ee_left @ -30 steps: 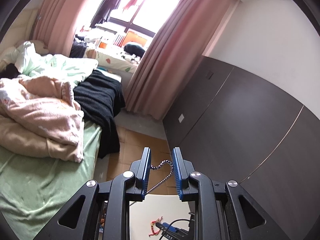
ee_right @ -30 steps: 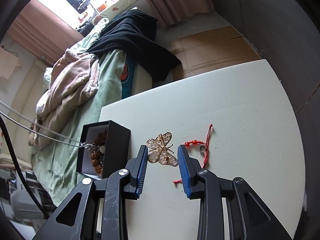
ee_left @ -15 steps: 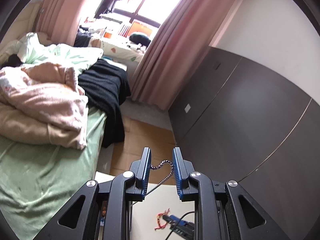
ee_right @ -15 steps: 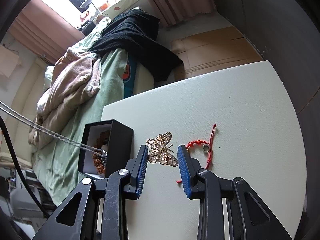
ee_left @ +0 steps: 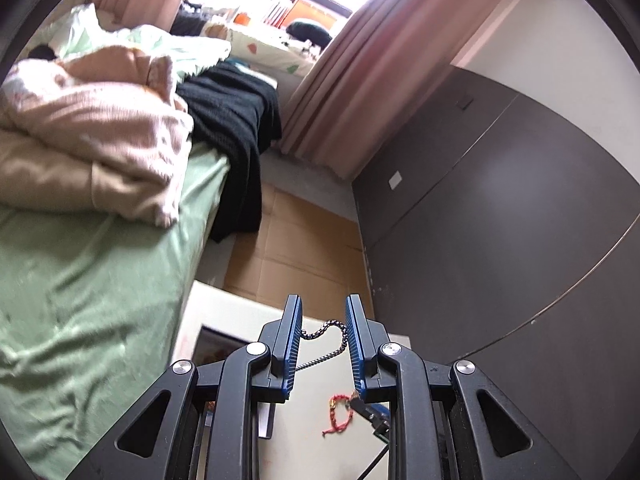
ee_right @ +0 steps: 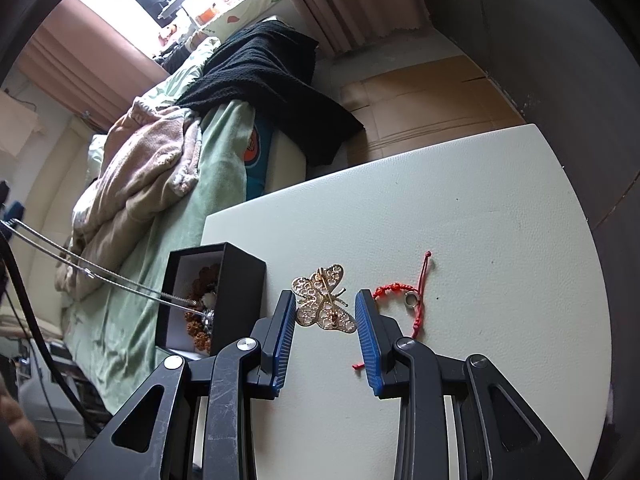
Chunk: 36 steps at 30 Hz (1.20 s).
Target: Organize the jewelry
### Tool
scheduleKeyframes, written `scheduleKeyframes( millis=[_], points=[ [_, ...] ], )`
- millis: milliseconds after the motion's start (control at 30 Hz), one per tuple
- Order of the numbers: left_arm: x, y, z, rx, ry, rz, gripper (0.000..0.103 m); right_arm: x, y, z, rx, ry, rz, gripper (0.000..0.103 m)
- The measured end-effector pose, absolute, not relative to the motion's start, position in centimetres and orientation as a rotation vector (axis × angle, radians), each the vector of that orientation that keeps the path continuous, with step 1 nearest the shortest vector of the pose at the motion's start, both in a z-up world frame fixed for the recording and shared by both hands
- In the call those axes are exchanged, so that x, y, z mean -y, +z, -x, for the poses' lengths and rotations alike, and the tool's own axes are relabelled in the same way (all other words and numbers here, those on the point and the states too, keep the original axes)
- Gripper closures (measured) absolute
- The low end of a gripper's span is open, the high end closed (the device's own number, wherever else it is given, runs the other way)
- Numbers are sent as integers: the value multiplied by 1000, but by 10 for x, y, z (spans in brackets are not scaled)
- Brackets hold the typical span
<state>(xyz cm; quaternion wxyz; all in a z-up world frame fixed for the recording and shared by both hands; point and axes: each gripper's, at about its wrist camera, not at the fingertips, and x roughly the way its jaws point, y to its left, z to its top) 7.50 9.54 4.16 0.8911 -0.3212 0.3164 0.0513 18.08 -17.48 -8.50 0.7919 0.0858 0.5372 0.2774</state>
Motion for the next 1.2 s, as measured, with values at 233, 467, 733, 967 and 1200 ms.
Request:
scheduleKeyframes(
  millis=[233,467,733,967,1200],
  points=[
    [-96,-3,-79,-685,118,749,80,171,-85,-181,-1151,593,-180,71],
    [-110,-62,-78,-755,189,833,74,169,-78,-178,-1109,598,-205,71],
    [-127,-57,-60,-691,194,867,33,153,-65,-165,-1026,659,-240,71],
    [-157,-56,-36,-641,263,931,33,126,-66,-155,-1019,746,-275,71],
    [-169,-57,-31,-628,285,940,33,87,-65,-147,-1014,858,-301,70]
  ],
)
